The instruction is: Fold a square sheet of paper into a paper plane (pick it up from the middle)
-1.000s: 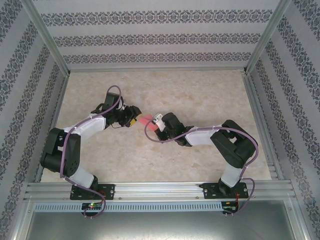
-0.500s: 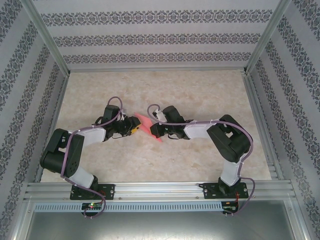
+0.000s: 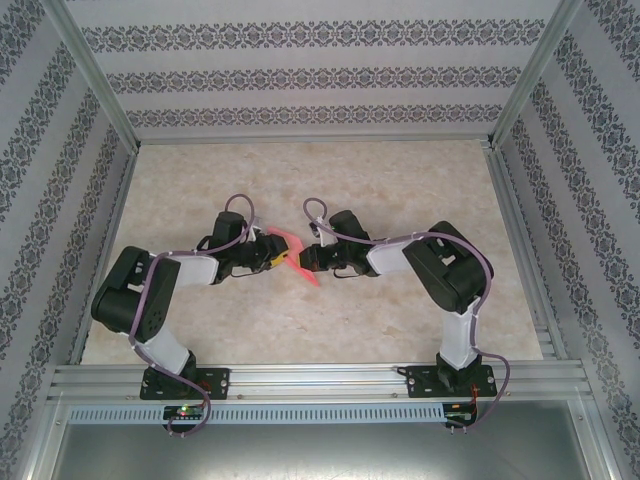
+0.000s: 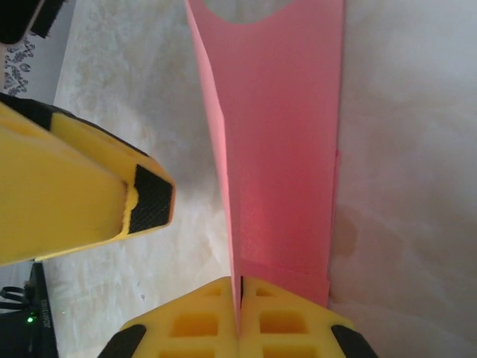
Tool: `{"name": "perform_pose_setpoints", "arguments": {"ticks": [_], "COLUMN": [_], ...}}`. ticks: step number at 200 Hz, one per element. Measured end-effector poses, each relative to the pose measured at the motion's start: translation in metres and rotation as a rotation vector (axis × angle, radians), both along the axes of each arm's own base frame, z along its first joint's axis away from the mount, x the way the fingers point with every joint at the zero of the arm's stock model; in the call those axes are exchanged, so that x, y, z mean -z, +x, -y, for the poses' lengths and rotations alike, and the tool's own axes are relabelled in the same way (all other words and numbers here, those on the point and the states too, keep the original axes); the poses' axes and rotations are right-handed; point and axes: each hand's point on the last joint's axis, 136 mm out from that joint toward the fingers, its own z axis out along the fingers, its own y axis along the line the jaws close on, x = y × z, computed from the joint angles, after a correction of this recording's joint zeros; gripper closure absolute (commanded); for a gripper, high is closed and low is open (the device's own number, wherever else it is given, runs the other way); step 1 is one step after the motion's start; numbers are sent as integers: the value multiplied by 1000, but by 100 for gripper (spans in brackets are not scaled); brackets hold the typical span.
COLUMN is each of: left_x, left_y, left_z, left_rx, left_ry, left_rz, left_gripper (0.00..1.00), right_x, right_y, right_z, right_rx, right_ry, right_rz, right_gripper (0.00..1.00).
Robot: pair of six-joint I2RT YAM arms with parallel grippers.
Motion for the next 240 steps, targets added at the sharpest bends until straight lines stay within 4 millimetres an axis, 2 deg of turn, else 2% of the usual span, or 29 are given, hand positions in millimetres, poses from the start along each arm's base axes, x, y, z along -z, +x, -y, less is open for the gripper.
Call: {"name": "perform_pose_setpoints", "arguments": {"ticks": [28,74,143,213,240], "left_x": [0,8,15,27,27], "left_y": [0,1,0,-2,-1], "left_z": [3,3,6,5,5], "left_rx": [12,14,23,20,18], "left_ry": [-10,-9,-8,4,8], "left_rz": [7,-4,-15,-43,-42], "left_gripper": [69,70,72,76,76], "right_x": [5,2,12,13,12], "right_y": [-1,1,-2,-2,-2], "right_z": [-1,-7,-6,-6,-7], "right_rx": [-7,-27,-52,-68,-73], "right_ry": [7,16,-31,-54,-55], "right_rz": [-35,-46,-85,-91,-86], "right_gripper": [100,100,100,100,94]}}
